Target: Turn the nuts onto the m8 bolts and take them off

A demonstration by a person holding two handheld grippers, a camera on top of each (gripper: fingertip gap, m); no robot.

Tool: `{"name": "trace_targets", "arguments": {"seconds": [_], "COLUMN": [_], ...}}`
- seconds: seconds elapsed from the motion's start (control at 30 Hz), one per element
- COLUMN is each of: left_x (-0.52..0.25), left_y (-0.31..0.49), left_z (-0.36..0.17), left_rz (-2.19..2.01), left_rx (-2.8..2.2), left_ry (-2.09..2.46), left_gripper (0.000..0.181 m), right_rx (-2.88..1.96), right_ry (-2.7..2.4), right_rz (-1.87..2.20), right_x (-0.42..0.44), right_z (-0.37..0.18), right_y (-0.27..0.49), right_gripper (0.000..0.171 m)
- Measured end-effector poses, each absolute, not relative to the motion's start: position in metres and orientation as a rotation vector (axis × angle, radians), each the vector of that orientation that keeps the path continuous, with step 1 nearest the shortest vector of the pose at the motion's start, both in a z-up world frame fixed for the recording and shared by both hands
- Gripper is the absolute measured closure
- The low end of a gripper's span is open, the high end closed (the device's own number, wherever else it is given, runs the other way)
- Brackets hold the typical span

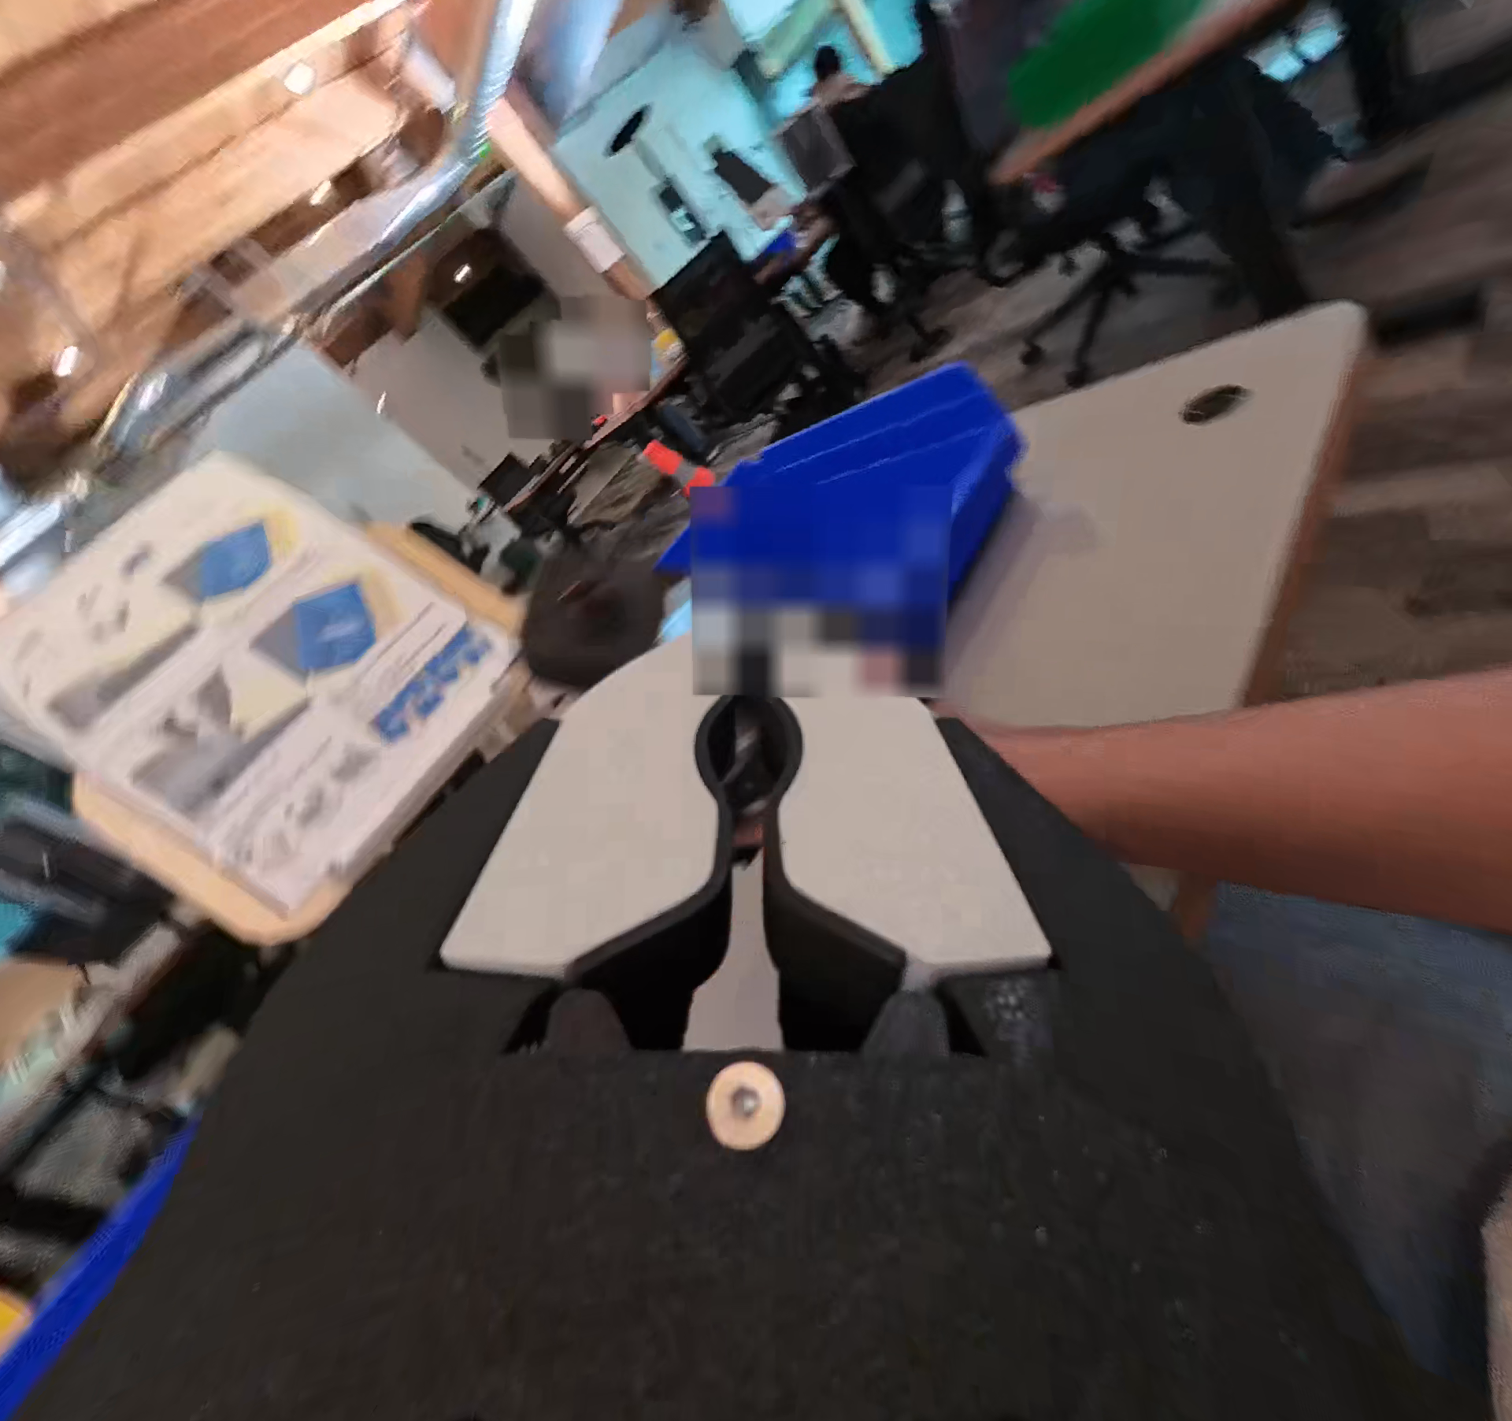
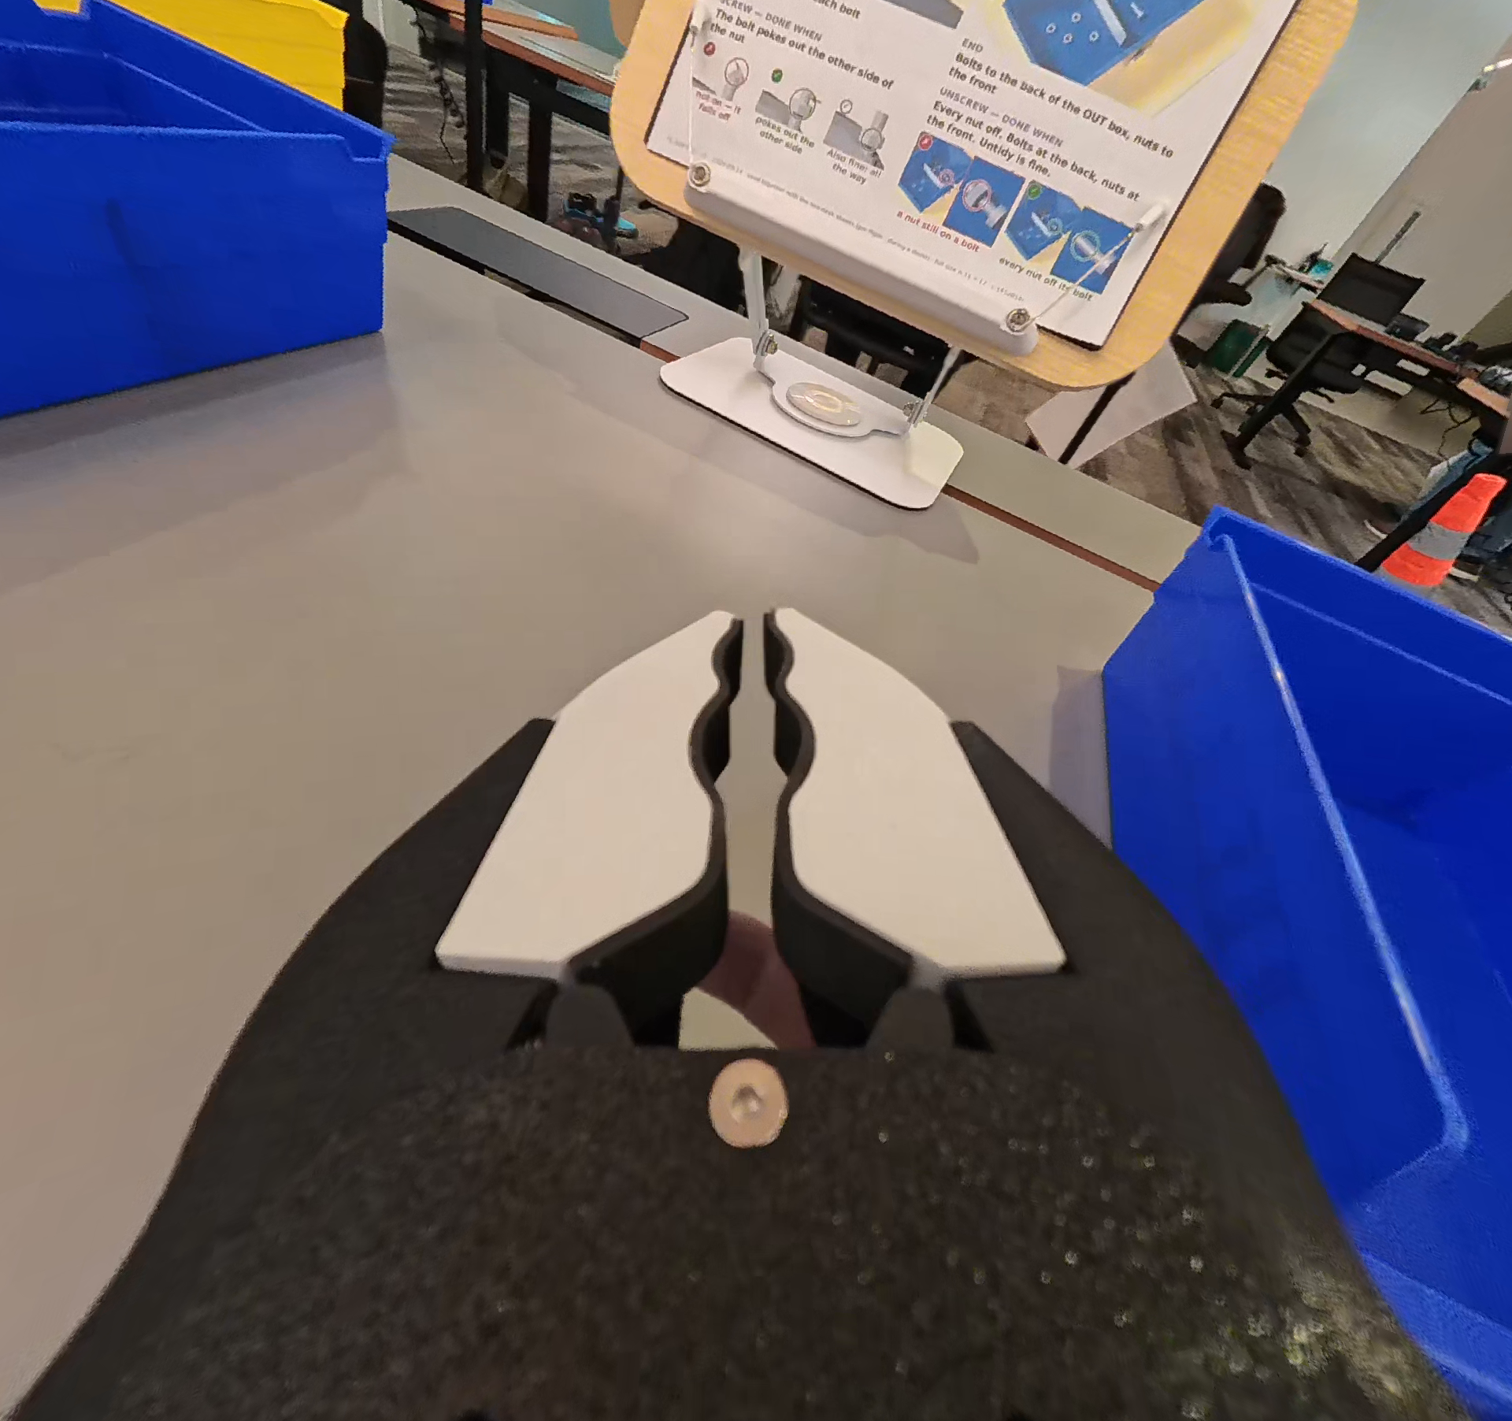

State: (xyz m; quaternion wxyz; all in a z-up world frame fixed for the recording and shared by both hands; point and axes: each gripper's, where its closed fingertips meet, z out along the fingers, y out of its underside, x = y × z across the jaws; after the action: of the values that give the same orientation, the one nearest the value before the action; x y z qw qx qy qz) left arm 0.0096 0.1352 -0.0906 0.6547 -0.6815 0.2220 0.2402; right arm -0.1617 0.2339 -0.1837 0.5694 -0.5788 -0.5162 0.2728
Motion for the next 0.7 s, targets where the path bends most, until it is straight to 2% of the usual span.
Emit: {"name": "trace_targets", "arguments": {"seconds": [0.1, 0.17, 0.3, 0.43, 0.5, 0.7], "left_x": [-0.079, -0.139, -0.229, -0.282, -0.297, -0.309], "left_y": [0.124, 0.120, 0.113, 0.105, 0.100, 0.097], "left_z": [-0.084, -0.092, -0.119, -0.152, -0.161, -0.176], "left_rz": [0.475, 0.439, 0.300, 0.329, 0.395, 0.482], "left_rx": [-1.565, -1.596, -1.607, -1.612, -1.585, -1.576], "left_ry": [0.185, -0.014, -0.367, -0.565, -0.597, -0.609], "left_gripper": [0.181, 0.168, 0.130, 0.094, 0.090, 0.086], "right_rx": [-1.388, -1.410, -1.471, -1.507, -1.520, -1.531], "right_ry": [-1.179, -1.156, -1.078, -0.986, -0.948, -0.900], "right_rz": [0.665, 0.682, 0.656, 0.638, 0.633, 0.689], "right_x": [-0.158, -0.155, -0.147, -0.141, -0.138, -0.135], "right_z": [-0.183, -0.184, -0.187, -0.187, -0.185, -0.182], "right_y": [0.240, 0.243, 0.255, 0.263, 0.266, 0.265], "right_gripper": [0.159, 0.151, 0.122, 0.092, 0.082, 0.069]}}
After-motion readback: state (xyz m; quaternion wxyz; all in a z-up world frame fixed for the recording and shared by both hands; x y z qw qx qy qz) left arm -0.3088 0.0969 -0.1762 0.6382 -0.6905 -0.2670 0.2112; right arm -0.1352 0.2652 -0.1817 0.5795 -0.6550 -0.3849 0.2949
